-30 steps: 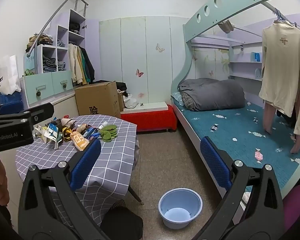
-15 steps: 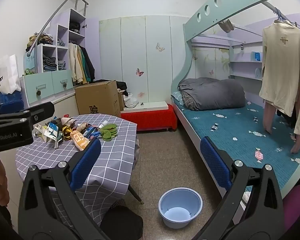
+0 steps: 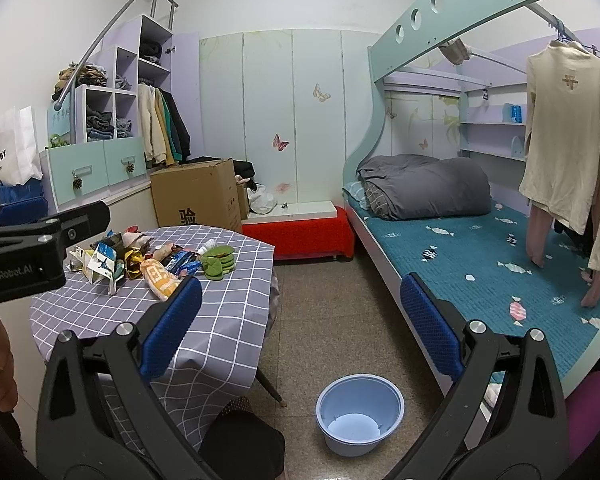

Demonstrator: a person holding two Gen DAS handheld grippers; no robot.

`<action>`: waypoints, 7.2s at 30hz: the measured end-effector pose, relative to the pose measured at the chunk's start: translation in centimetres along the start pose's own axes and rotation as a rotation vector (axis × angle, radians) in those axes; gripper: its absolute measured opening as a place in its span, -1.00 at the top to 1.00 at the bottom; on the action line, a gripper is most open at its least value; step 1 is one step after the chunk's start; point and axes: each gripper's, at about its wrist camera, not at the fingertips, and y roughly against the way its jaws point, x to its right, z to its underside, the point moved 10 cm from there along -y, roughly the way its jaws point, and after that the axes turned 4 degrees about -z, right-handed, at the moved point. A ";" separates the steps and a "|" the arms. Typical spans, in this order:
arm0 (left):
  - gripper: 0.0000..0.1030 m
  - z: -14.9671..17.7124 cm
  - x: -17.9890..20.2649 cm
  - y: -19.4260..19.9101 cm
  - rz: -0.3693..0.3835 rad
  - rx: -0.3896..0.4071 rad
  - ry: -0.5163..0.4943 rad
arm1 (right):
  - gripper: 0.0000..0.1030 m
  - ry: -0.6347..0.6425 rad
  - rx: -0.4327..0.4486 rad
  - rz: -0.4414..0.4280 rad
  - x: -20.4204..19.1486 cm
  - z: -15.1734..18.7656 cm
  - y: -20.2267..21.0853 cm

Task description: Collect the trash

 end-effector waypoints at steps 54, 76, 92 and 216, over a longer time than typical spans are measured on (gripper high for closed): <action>-0.92 1.1 0.9 -0.3 0.008 -0.020 -0.007 | -0.88 -0.026 -0.032 0.007 0.0 2.2 -0.8; -0.92 4.4 1.6 -3.9 -0.022 -0.109 -0.051 | -0.88 -0.064 -0.165 -0.023 0.7 4.4 -3.9; -0.92 10.1 -6.2 -15.5 0.009 -0.395 0.139 | -0.88 -0.084 -0.281 -0.098 -4.3 6.3 -15.1; -0.53 30.8 24.8 -38.6 0.276 -0.906 -0.189 | 0.50 -0.737 -0.613 0.166 21.8 33.0 -28.1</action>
